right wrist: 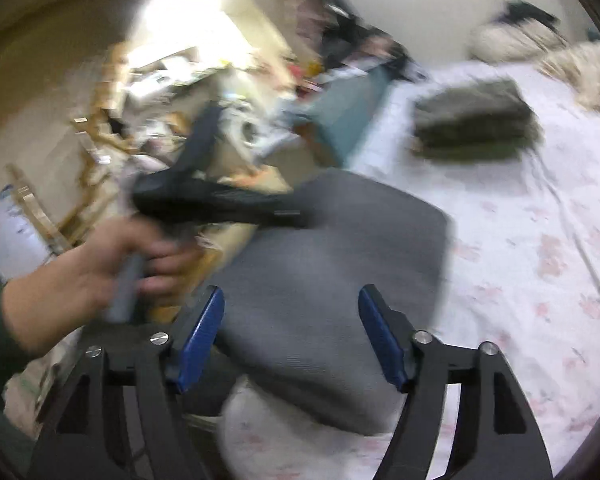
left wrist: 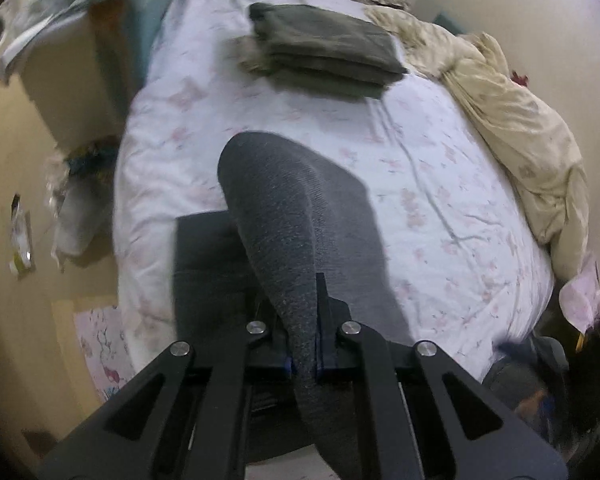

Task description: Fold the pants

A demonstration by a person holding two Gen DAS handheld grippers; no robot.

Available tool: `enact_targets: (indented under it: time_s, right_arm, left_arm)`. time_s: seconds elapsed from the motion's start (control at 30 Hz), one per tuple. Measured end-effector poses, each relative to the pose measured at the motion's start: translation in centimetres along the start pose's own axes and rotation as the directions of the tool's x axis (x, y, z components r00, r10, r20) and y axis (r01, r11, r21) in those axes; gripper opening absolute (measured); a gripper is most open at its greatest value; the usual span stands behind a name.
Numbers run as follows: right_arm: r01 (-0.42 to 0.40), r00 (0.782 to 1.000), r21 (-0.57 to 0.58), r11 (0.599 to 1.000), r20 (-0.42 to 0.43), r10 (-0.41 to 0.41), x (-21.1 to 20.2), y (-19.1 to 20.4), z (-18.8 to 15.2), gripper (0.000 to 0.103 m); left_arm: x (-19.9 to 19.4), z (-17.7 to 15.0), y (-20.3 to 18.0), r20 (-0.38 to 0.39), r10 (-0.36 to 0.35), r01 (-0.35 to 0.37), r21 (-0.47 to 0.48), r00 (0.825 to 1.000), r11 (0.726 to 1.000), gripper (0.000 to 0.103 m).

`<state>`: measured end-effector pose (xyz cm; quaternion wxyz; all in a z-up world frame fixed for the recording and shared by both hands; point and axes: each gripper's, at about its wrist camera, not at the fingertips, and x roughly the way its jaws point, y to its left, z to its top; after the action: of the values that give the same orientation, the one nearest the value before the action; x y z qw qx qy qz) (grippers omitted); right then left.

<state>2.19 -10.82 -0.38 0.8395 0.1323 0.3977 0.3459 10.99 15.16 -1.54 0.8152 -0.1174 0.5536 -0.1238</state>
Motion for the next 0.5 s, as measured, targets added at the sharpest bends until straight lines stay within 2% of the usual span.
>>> enact_targets:
  time_s: [0.03, 0.07, 0.1, 0.13, 0.17, 0.27, 0.33, 0.4, 0.47, 0.5]
  right_arm:
    - [0.041, 0.998, 0.015, 0.999, -0.045, -0.04, 1.5, -1.3, 0.3, 0.059]
    - [0.062, 0.994, 0.024, 0.998, -0.092, -0.06, 2.9, -2.1, 0.3, 0.048]
    - [0.066, 0.987, 0.026, 0.997, -0.149, -0.061, 4.4, -2.6, 0.3, 0.042]
    - [0.048, 0.98, 0.018, 0.999, -0.197, -0.043, 6.1, -2.7, 0.2, 0.03]
    - [0.039, 0.975, 0.001, 0.999, -0.217, -0.038, 7.0, -2.5, -0.1, 0.027]
    - [0.04, 0.955, -0.119, 0.992, -0.289, -0.073, 10.1, -0.4, -1.8, 0.027]
    - [0.102, 0.94, -0.168, 0.98, -0.307, -0.15, 11.6, 0.2, -3.2, 0.027]
    - [0.153, 0.928, -0.155, 0.976, -0.318, -0.195, 12.8, -0.2, -3.8, 0.027]
    - [0.159, 0.927, -0.139, 0.977, -0.319, -0.196, 12.8, -0.8, -4.1, 0.027]
    - [0.15, 0.932, -0.121, 0.981, -0.315, -0.181, 12.5, -1.1, -4.0, 0.027]
  left_arm:
    - [0.1, -0.4, 0.8, 0.002, 0.003, -0.003, -0.01, 1.0, 1.0, 0.005]
    - [0.1, -0.6, 1.4, 0.001, 0.009, -0.009, -0.021, 1.0, 1.0, 0.005]
    - [0.5, -1.0, 2.4, -0.013, 0.024, -0.024, -0.032, 1.0, 0.999, 0.005]
    - [0.9, -1.2, 3.1, -0.028, 0.034, -0.036, -0.049, 0.999, 0.998, 0.005]
    - [1.3, -1.4, 3.6, -0.044, 0.044, -0.046, -0.057, 0.998, 0.997, 0.005]
    - [2.6, -1.9, 4.7, -0.068, 0.147, -0.15, -0.047, 0.987, 0.988, 0.01]
    - [4.3, -2.4, 5.2, -0.109, 0.235, -0.24, -0.035, 0.966, 0.97, 0.023]
    - [5.5, -2.7, 4.8, -0.157, 0.319, -0.321, 0.014, 0.935, 0.947, 0.023]
    - [4.2, -2.8, 3.9, -0.072, 0.404, -0.401, 0.048, 0.912, 0.915, 0.023]
    - [2.7, -2.8, 2.8, 0.017, 0.417, -0.417, 0.057, 0.909, 0.907, 0.024]
